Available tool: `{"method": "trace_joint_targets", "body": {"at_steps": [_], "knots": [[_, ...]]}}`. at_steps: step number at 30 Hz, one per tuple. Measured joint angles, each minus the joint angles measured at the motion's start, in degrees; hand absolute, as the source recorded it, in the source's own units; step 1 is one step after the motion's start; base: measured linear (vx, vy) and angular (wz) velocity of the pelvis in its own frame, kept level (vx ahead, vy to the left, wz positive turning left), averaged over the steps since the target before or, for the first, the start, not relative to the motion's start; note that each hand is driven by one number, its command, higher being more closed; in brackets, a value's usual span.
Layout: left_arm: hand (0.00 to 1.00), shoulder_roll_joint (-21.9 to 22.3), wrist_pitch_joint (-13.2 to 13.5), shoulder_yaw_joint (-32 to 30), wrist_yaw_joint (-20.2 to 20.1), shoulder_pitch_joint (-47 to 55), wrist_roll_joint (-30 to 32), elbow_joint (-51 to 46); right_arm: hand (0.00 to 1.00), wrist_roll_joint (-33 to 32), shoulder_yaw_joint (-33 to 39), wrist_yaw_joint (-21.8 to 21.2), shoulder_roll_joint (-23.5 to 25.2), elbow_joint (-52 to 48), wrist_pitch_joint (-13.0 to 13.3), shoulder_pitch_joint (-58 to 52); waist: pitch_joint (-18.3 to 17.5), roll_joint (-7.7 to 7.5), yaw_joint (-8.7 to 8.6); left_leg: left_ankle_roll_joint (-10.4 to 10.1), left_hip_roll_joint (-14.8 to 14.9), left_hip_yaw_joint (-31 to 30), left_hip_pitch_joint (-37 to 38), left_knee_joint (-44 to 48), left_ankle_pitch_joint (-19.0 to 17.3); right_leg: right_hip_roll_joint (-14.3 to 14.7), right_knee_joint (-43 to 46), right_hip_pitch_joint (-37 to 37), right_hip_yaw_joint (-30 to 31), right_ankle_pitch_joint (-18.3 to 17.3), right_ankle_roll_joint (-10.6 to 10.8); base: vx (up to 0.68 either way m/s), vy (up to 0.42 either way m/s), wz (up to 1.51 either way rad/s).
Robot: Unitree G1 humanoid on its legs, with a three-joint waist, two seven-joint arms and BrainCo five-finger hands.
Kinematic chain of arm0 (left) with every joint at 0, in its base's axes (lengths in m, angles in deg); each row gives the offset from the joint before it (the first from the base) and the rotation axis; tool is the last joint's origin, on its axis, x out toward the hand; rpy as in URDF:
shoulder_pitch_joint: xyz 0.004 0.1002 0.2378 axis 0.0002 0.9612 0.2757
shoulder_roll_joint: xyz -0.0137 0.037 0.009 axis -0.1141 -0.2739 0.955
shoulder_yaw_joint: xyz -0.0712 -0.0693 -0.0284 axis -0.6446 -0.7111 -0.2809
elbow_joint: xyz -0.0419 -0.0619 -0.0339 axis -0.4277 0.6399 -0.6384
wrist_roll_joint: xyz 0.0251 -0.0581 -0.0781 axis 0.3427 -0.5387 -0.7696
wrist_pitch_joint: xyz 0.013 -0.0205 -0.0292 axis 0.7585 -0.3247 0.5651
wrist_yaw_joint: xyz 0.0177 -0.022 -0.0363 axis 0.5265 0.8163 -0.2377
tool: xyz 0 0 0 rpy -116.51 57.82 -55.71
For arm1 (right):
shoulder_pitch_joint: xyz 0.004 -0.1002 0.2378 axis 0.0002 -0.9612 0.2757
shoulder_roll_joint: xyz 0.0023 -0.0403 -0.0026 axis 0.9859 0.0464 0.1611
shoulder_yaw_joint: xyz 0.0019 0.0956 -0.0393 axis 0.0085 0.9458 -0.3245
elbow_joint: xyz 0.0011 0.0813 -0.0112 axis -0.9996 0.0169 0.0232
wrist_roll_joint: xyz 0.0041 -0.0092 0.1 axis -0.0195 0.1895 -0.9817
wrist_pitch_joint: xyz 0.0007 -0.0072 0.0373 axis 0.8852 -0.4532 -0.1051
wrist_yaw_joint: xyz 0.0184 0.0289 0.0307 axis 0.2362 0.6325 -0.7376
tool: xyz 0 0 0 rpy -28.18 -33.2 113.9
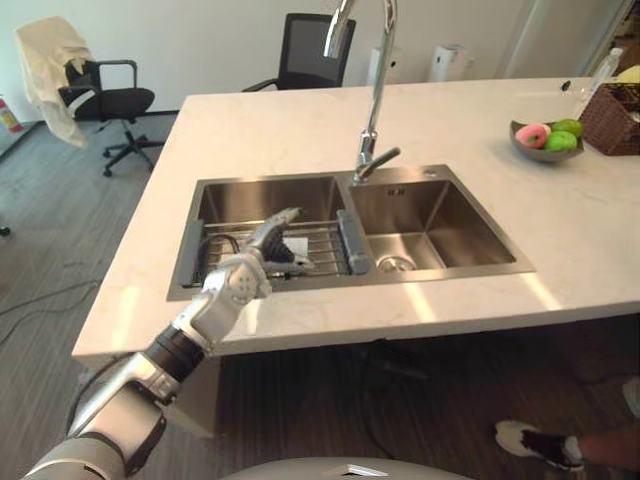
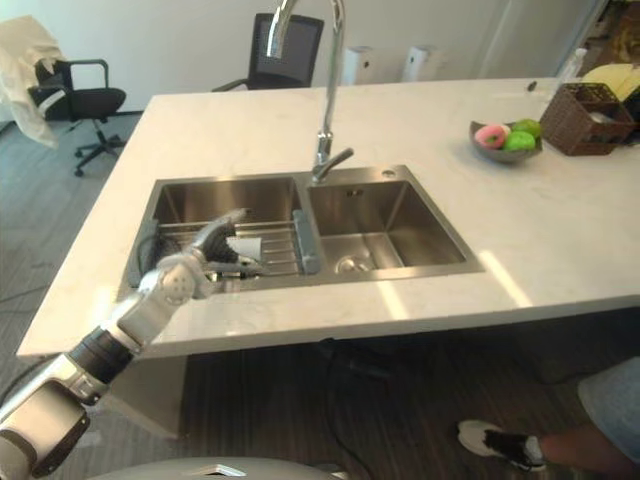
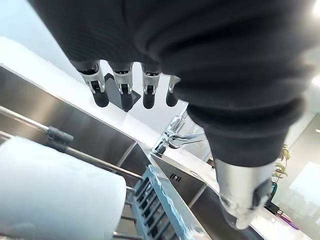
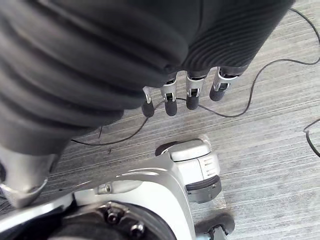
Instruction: Walk over to the sink, pick up the cup, carry it to the dishwasher, place the cup inside the dishwasher, then close the dishwasher door
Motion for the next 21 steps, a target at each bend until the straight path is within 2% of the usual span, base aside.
{"method": "trace_joint_targets", "body": {"at_steps": [3,8,10,15,21], "knots": [[0.00,-2.1,0.0,-1.0,-1.1,-2.1,-0.5,1.3,0.00,0.0,0.0,-0.2,0.0,-0.8,-1.1,0.0,0.7,0.19,-1.12,0.0,0.0,0.0,0.0,0.0,0.0,0.0,-0.1,0.0,0.0,0.1,0.0,0.00,-0.004,-0.02],[0.00,-3.1,0.0,-1.8,-3.6,-5.2,-0.6,2.9,0.00,-0.1,-0.4,-0.5,-0.5,-2.0,-2.5,-0.2,1.1,0.80,-1.73,0.0,0.0,0.0,0.0,0.0,0.0,0.1,-0.1,0.0,0.1,0.1,0.0,0.00,0.000,0.00],[0.00,-4.3,0.0,-1.8,-6.1,-5.4,0.2,3.0,0.00,-0.5,-0.7,-0.6,-0.7,-2.6,-3.3,-0.2,1.4,1.26,-2.47,0.0,0.0,0.1,0.1,0.0,0.0,0.1,-0.1,0.0,0.2,0.2,0.0,0.00,0.000,0.00],[0.00,-5.0,0.0,-1.7,-10.6,-5.5,3.5,3.0,0.00,-1.1,-1.2,-1.4,-1.0,-4.1,-5.1,-0.3,1.4,1.46,-2.73,-0.1,0.1,0.9,0.2,0.0,-0.1,0.1,-0.2,-0.2,1.0,0.6,-0.1,-0.03,-0.008,-0.08],[0.00,-8.0,0.1,-1.4,-16.9,-8.4,8.1,3.5,0.00,-1.2,-2.7,-2.6,-1.0,-5.6,-7.0,-1.4,1.5,1.59,-3.47,-0.1,0.0,1.4,0.2,0.0,-0.1,0.1,-0.6,-0.4,1.6,0.9,-0.1,-0.02,-0.002,-0.05]]}}
